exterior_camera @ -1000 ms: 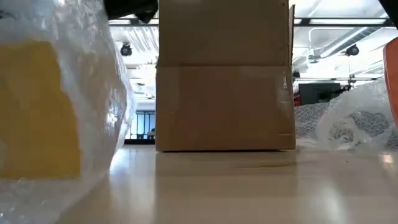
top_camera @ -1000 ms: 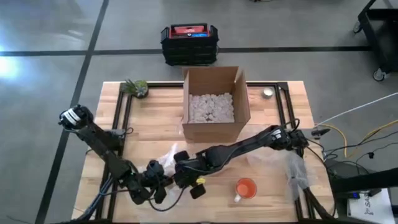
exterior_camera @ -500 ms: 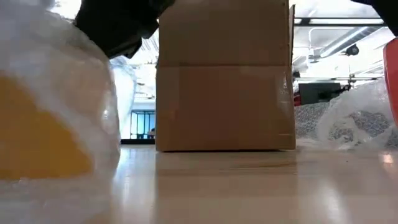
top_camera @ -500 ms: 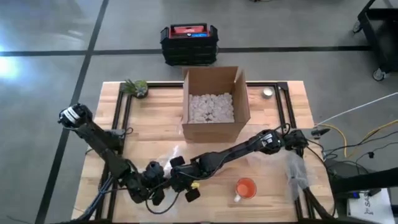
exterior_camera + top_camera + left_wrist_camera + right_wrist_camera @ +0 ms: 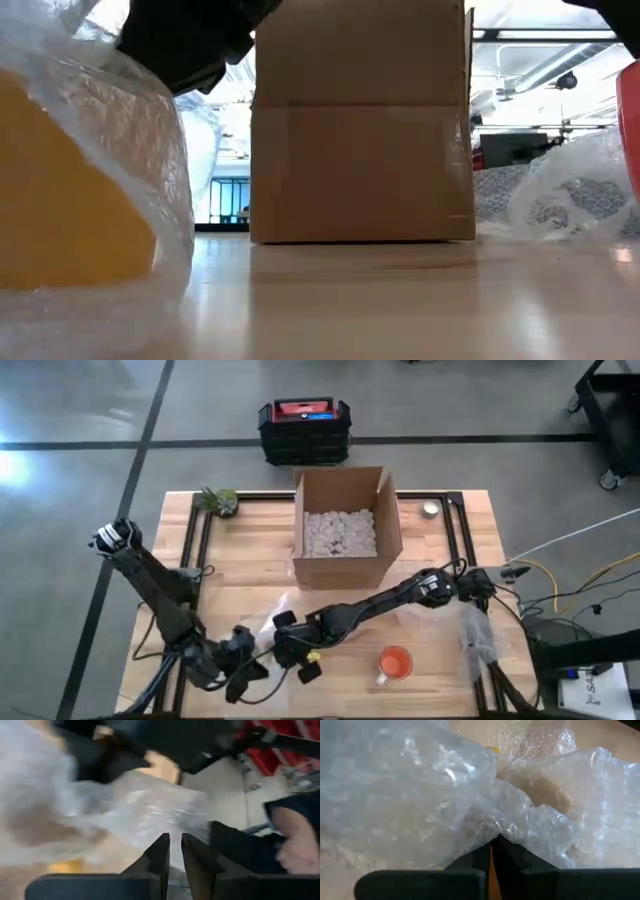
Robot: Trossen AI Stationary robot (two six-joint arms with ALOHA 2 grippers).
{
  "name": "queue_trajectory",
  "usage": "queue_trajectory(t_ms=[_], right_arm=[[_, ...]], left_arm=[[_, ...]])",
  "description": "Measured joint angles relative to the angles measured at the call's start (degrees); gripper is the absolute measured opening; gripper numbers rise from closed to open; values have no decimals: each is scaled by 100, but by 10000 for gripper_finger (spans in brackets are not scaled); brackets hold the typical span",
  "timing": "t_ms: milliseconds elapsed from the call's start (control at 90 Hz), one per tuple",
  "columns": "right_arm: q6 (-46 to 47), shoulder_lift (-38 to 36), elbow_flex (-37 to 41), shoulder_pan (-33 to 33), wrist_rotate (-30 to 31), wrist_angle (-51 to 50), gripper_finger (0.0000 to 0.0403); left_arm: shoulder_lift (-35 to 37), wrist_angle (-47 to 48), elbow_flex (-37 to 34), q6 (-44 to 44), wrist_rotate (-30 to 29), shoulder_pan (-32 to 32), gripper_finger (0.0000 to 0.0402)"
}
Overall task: Wrap mug
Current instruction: Wrap the yellow mug with bubble wrap
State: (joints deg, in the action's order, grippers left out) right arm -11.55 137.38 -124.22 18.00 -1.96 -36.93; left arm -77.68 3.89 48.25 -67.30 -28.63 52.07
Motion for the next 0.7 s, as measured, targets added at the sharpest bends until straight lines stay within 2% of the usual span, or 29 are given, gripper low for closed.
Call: queue_trajectory(t_ms=[167, 311, 467, 700], right_arm=[[-9, 4, 0, -5, 11, 32, 2], [-22, 11, 0, -5, 43, 19, 2], [-12, 15, 2, -22, 76, 24, 2], [-32, -104, 17, -10, 58, -93, 2]], left_arm=[[-446, 34, 2, 39, -543, -70, 36], [-674, 644, 2, -248, -1106, -269, 36], [-828, 1531, 22, -1044, -1142, -429, 36], [-1177, 1470, 9, -1109, -1081, -479, 36]])
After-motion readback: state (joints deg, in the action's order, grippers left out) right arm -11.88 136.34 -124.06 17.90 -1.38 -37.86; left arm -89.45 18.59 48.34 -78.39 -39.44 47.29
